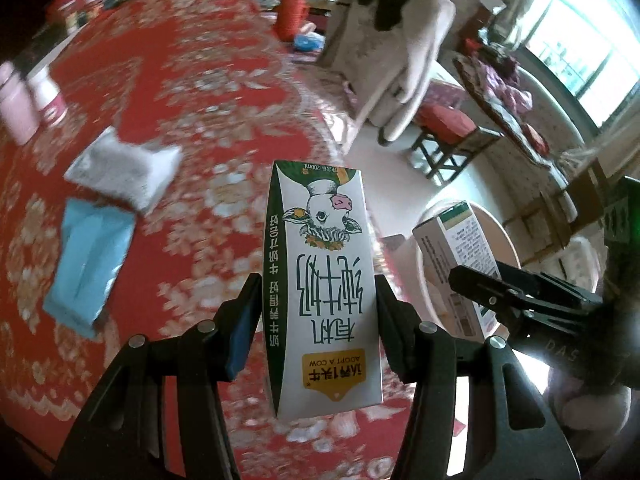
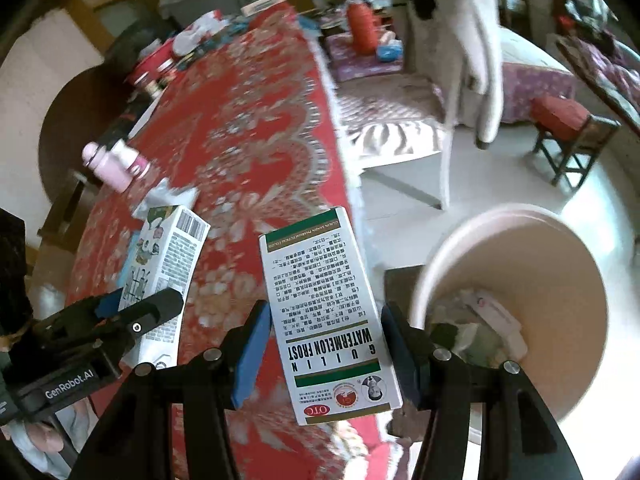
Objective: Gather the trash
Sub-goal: 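Carry the milk carton and Watermelon Frost box toward the white bucket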
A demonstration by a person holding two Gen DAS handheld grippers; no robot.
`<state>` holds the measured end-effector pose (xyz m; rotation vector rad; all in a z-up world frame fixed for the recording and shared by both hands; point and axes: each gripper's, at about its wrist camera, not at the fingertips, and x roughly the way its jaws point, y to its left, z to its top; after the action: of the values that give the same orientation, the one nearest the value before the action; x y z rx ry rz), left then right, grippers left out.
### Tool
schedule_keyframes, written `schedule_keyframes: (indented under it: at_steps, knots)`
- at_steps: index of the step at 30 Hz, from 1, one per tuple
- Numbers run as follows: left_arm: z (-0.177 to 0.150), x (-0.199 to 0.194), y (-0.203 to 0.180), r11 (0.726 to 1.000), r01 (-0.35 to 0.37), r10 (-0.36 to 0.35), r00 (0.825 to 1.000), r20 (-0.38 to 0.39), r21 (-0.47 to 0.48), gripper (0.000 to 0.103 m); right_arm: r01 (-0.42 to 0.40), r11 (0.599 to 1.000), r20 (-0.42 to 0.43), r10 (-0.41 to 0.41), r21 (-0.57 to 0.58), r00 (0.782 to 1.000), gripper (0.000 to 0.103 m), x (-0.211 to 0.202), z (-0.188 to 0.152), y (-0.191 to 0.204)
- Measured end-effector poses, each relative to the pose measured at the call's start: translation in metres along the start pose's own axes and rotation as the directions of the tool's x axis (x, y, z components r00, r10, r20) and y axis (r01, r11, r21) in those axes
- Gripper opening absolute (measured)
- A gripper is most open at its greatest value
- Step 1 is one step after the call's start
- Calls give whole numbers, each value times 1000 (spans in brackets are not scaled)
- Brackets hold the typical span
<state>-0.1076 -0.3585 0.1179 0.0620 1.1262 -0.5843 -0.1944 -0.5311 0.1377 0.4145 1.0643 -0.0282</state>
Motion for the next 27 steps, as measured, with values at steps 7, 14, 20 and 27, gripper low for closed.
schedule_keyframes:
  at_steps: [7, 14, 20, 27]
  knots:
    - [6, 17, -41, 997, 34, -33, 999, -19, 75, 52, 41, 995, 20, -43, 87, 999, 55, -18, -9, -41]
    - [10, 35, -81, 988, 71, -66, 997, -42, 134, 52, 78, 984, 22, -83, 160, 996, 55, -30, -21, -78]
    - [11, 48, -109, 980, 93, -83, 995, -61, 175, 52, 99, 972, 22, -106, 211, 994, 55, -37, -28, -105]
    - [11, 64, -134, 972, 108, -91, 992, -87, 207, 52, 122, 959, 10, -129, 256, 992, 55, -39, -35, -132]
